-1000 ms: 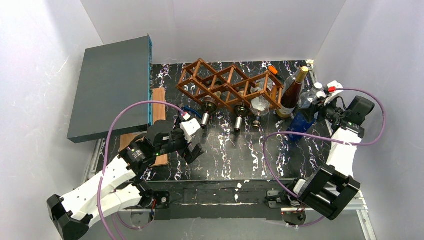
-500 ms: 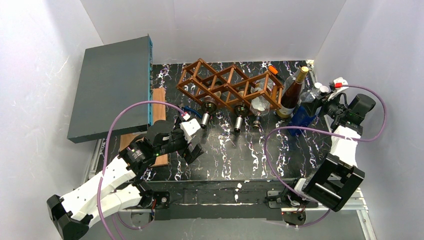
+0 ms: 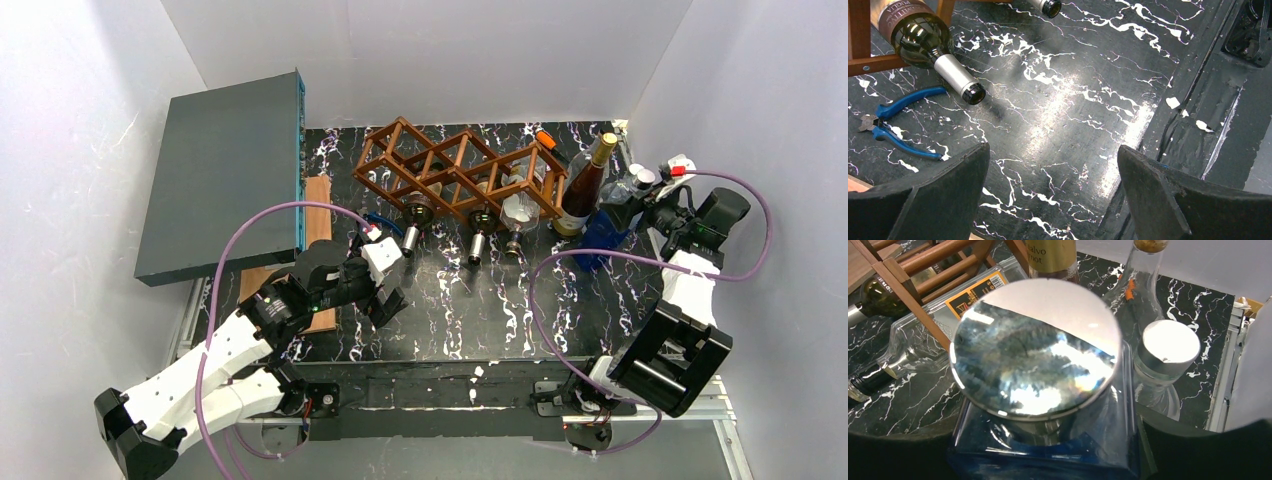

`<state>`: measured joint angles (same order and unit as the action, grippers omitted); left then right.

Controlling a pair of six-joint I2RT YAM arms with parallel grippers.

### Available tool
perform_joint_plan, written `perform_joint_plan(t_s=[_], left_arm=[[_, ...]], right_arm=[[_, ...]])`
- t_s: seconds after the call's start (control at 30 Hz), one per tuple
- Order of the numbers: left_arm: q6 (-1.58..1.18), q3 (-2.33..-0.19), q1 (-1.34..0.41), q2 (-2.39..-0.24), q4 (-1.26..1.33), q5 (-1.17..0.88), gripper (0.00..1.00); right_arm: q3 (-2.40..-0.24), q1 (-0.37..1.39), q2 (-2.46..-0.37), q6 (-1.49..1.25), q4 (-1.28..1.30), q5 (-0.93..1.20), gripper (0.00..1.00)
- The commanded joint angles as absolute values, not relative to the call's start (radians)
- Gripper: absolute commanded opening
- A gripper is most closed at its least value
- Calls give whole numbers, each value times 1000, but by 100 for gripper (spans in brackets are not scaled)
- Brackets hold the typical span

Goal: Take the wine bottle off the wine rack
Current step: Place the wine bottle at the center of the board.

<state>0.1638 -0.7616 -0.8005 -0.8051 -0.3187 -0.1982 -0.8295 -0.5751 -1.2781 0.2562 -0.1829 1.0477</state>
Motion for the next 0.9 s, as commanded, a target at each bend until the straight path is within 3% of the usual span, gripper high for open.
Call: perform_joint_plan(t_s=[0.0, 0.2, 0.47, 0.87], left_arm=[[174, -758, -797, -800, -327, -199, 98], [174, -757, -797, -796, -328, -199, 98], [175, -759, -797, -789, -328, -199, 98], [175, -759, -797, -773, -330, -198, 98]], right_arm=[[-910, -578, -1280, 368, -53, 1068, 79], [-927, -579, -1249, 429, 69, 1029, 98], [-971, -580, -1203, 449, 163, 997, 98], [-1200, -585, -1179, 537, 374, 1022, 98]])
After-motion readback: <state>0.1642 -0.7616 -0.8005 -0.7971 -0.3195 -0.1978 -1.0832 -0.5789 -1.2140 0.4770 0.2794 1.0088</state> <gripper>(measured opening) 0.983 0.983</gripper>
